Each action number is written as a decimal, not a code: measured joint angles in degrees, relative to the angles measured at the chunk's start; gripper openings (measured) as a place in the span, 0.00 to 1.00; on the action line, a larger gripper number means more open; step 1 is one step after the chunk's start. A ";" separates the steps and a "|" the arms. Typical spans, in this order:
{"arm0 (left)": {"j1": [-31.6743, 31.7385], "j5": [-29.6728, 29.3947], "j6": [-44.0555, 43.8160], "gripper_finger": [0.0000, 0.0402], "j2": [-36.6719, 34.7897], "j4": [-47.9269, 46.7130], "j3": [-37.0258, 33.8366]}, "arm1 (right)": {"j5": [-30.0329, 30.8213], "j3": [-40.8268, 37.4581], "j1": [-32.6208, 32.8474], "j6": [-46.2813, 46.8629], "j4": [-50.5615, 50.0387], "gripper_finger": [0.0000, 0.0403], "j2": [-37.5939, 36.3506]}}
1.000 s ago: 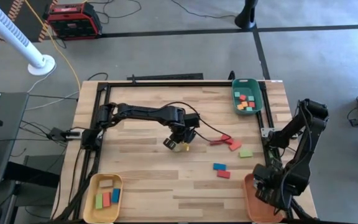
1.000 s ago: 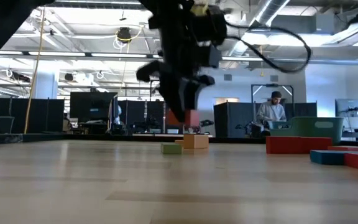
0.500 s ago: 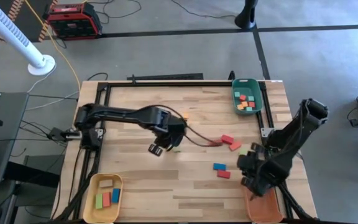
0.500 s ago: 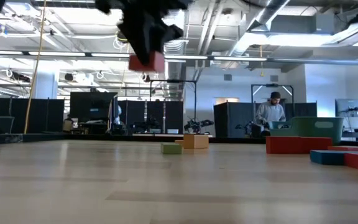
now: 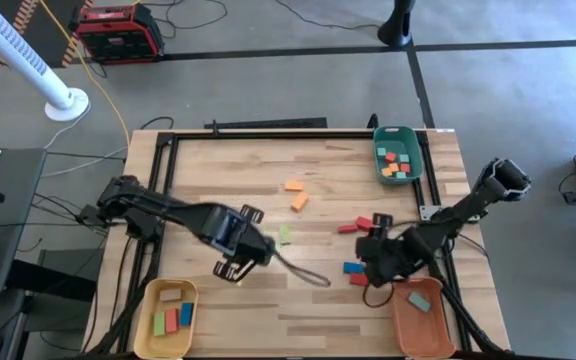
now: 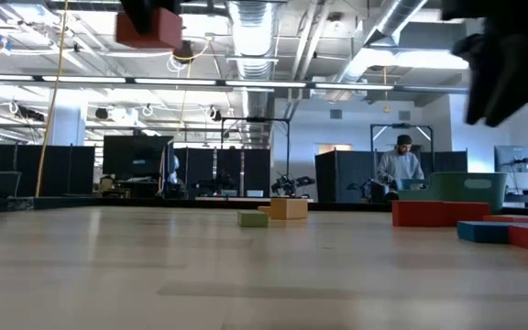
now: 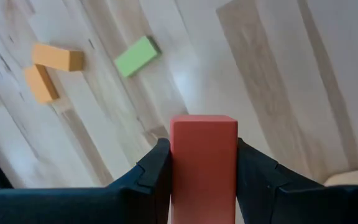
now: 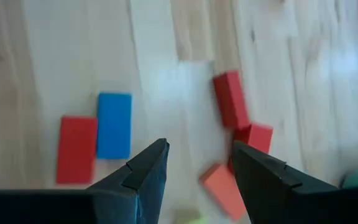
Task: Sort blocks by size
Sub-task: Put the orange thick rectangle block into the yellow bin
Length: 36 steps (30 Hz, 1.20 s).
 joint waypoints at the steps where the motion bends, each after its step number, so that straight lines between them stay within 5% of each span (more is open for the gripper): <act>1: -1.08 -0.49 -1.34 0.31 0.02 -0.69 0.00 | 0.00 0.00 -1.22 -2.08 1.08 0.52 0.00; 18: -17.13 -5.62 -24.25 0.31 0.05 -5.59 0.00 | -4.61 -0.68 -16.77 -27.13 16.46 0.52 0.00; 28: -25.50 -6.63 -40.97 0.31 0.07 -7.91 0.00 | -12.65 -4.16 -20.15 -28.24 19.69 0.52 0.11; 36: -32.35 -6.78 -55.66 0.31 0.07 -8.00 -5.59 | -13.18 -10.39 -21.28 -26.44 21.39 0.52 0.15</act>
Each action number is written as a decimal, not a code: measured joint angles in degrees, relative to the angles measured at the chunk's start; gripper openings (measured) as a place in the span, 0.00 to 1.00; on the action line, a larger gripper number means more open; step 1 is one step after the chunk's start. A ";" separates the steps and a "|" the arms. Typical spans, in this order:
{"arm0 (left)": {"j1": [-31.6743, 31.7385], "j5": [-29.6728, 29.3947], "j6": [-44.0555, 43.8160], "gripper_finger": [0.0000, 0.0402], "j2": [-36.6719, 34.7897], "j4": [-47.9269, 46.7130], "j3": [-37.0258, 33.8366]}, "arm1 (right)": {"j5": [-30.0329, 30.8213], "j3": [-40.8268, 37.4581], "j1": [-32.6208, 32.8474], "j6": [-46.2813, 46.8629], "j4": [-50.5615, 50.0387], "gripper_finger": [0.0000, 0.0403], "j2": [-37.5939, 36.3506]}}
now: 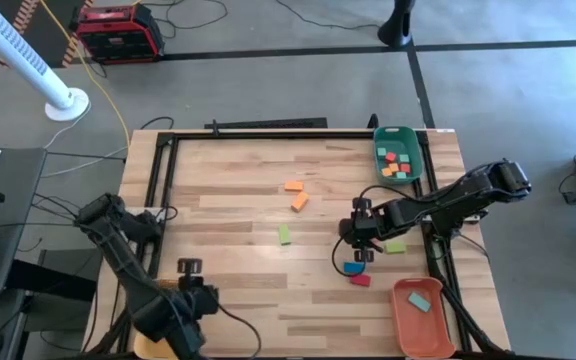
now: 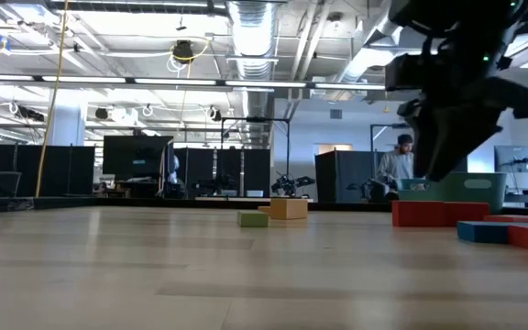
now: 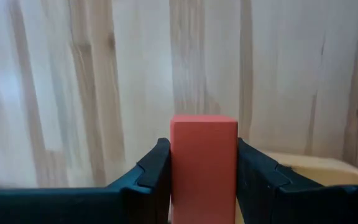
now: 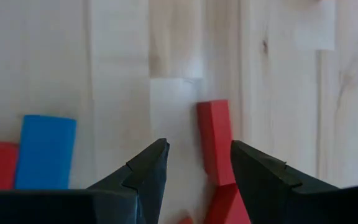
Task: Sort blocks by size
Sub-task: Put the orange thick rectangle block into the yellow bin
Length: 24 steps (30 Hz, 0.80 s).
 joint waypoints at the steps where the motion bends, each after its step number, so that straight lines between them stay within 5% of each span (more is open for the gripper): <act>1: -0.66 0.51 -1.69 0.31 0.00 0.00 -0.80 | 0.16 -0.26 -0.37 -0.03 0.31 0.52 0.00; 24: -18.01 -0.93 -40.02 0.31 0.17 0.02 -3.72 | -2.31 -0.54 -5.31 -5.63 4.68 0.52 0.00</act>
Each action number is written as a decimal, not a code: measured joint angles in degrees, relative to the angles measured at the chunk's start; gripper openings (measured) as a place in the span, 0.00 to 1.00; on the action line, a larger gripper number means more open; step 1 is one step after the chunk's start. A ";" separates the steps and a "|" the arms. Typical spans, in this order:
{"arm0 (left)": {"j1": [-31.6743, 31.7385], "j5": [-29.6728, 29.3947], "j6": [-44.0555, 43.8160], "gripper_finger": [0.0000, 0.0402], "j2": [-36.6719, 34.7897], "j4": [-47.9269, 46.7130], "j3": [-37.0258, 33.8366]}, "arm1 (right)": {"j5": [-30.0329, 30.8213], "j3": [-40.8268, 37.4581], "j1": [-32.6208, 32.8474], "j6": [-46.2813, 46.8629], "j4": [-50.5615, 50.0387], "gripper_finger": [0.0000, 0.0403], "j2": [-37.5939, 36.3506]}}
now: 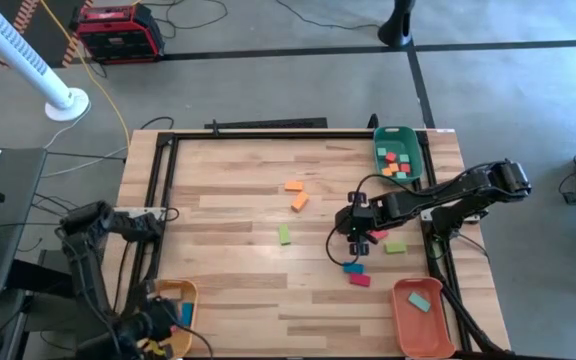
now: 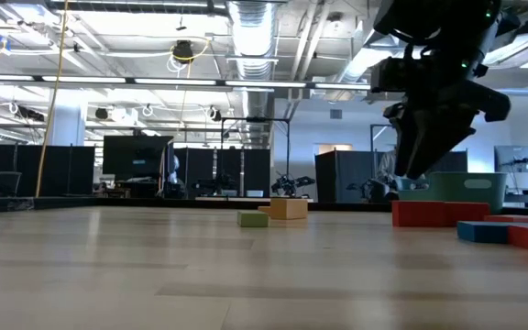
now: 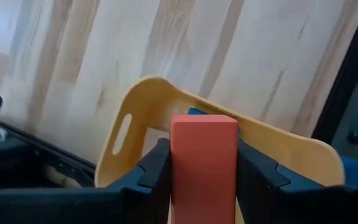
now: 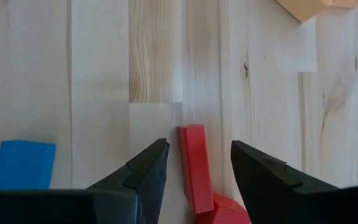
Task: Sort blocks by size
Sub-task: Put the orange thick rectangle block into the yellow bin
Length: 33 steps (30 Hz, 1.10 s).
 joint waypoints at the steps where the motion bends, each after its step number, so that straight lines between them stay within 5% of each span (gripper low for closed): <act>1: -0.80 -0.63 -1.70 0.31 0.00 0.00 0.00 | -0.01 0.00 0.00 0.00 0.25 0.52 0.00; 7: -4.01 -2.06 -8.66 0.31 0.02 1.18 -3.02 | -0.02 0.00 0.00 -0.59 2.66 0.52 0.00; 26: -4.14 1.63 -6.70 0.36 -0.07 20.98 -22.65 | -0.15 0.02 -0.51 -0.14 2.32 0.52 0.00; 33: -3.94 1.08 -8.37 0.38 -0.07 21.51 -25.07 | -1.61 -1.45 -2.98 0.04 2.46 0.52 -0.04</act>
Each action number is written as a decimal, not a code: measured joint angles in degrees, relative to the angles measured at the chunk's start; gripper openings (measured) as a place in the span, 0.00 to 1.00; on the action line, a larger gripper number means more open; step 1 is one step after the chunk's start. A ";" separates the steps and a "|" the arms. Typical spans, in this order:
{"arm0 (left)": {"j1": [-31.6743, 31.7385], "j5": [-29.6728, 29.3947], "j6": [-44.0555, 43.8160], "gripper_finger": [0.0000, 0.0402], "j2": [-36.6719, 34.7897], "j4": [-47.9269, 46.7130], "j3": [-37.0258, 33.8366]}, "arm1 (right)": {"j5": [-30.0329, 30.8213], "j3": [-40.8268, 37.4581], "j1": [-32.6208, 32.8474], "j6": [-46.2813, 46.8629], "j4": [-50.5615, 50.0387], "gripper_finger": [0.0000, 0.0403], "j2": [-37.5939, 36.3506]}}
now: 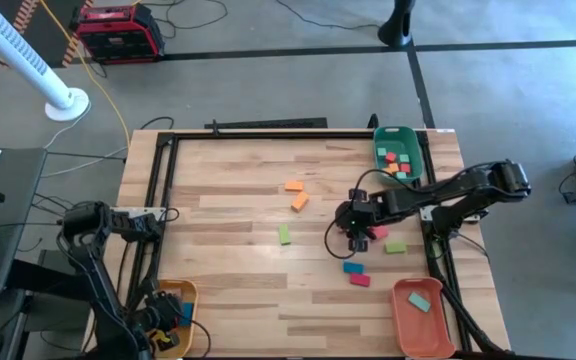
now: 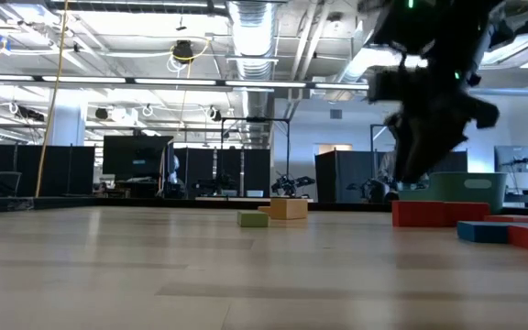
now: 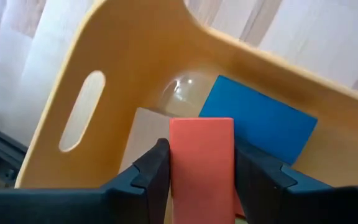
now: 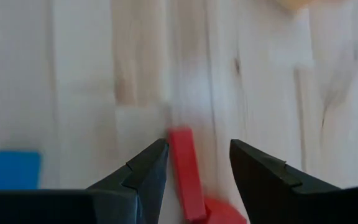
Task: Sort blocks by size
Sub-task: Put the orange thick rectangle block into the yellow bin, then put the red thin rectangle block into the orange bin
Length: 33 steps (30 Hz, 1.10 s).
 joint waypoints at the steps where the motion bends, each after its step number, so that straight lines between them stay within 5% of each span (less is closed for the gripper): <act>1: -0.02 -0.64 -0.02 0.39 -0.15 0.06 -0.02 | -0.48 -0.86 -0.61 0.00 -0.02 0.52 0.00; 19: 0.33 -12.48 3.01 0.59 -11.63 -6.96 -0.02 | -8.84 -5.51 -3.64 1.05 6.58 0.51 7.79; 29: 6.35 -25.32 17.67 0.59 -17.61 -13.83 -0.01 | -9.13 -2.08 1.09 1.95 3.48 0.22 6.68; 33: 10.30 -30.32 26.17 0.59 -19.40 -14.05 -0.01 | -9.23 0.80 3.43 3.21 0.54 0.21 5.32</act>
